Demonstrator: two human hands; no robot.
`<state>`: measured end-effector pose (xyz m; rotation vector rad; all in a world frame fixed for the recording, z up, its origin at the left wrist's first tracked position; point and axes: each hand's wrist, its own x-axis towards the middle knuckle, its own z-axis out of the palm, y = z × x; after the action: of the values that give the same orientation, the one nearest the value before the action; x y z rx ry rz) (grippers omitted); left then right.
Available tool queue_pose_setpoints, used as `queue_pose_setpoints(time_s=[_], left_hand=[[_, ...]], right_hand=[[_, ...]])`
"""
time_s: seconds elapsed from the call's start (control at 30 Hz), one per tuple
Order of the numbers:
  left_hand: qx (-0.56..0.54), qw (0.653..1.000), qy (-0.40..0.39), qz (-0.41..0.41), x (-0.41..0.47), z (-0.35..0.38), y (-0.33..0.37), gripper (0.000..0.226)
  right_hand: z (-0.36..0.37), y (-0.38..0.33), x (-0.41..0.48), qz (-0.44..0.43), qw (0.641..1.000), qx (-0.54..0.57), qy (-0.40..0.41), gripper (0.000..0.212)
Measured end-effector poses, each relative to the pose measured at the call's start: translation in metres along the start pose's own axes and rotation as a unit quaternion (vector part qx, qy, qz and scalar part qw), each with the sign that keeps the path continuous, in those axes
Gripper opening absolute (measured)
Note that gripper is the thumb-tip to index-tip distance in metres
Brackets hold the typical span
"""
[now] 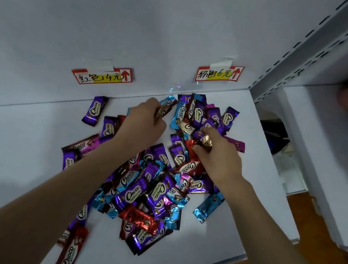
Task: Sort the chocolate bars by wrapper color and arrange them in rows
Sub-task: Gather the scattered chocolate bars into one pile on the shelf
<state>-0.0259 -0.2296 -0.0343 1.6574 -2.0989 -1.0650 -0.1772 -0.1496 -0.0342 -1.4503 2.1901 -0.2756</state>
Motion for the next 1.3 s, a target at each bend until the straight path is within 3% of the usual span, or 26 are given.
queue_pose_setpoints(time_s=[0.13, 0.3, 0.4, 0.53, 0.63, 0.77, 0.9, 1.0, 1.17, 1.3], left_hand=[[0.000, 0.999, -0.020, 0.038, 0.015, 0.015, 0.021, 0.007], [0.111, 0.979, -0.108, 0.129, 0.028, 0.042, 0.026, 0.033], [0.169, 0.959, -0.160, 0.161, 0.028, 0.042, 0.024, 0.037], [0.249, 0.935, -0.188, 0.167, 0.023, 0.030, 0.014, 0.043], [0.281, 0.934, -0.177, 0.132, 0.017, 0.020, 0.006, 0.044], [0.190, 0.972, -0.123, 0.068, 0.011, 0.005, 0.002, 0.033], [0.101, 0.991, -0.076, 0.041, 0.003, -0.003, -0.004, 0.031], [0.050, 0.994, -0.086, 0.052, -0.004, -0.003, -0.005, 0.035], [0.078, 0.982, -0.146, 0.091, -0.015, 0.010, 0.004, 0.009], [0.120, 0.967, -0.181, 0.134, -0.024, 0.031, 0.010, 0.024]], right_hand=[[0.002, 0.014, -0.028, 0.006, 1.000, 0.020, -0.013, 0.041], [0.008, 0.024, -0.039, 0.018, 0.995, 0.089, 0.032, 0.033], [0.007, 0.029, -0.037, 0.043, 0.990, 0.132, 0.036, 0.032], [-0.006, 0.029, -0.027, 0.027, 0.983, 0.180, 0.016, 0.033], [-0.015, 0.018, -0.008, 0.008, 0.973, 0.224, 0.058, 0.032], [-0.015, 0.015, 0.029, -0.004, 0.986, 0.134, 0.101, 0.019], [-0.010, 0.026, 0.034, 0.024, 0.996, 0.086, 0.009, 0.025], [-0.005, 0.034, 0.018, 0.033, 0.995, 0.091, -0.021, 0.029], [-0.009, 0.047, -0.005, 0.053, 0.986, 0.109, 0.111, 0.016], [-0.006, 0.057, -0.019, 0.086, 0.991, 0.090, 0.058, 0.024]])
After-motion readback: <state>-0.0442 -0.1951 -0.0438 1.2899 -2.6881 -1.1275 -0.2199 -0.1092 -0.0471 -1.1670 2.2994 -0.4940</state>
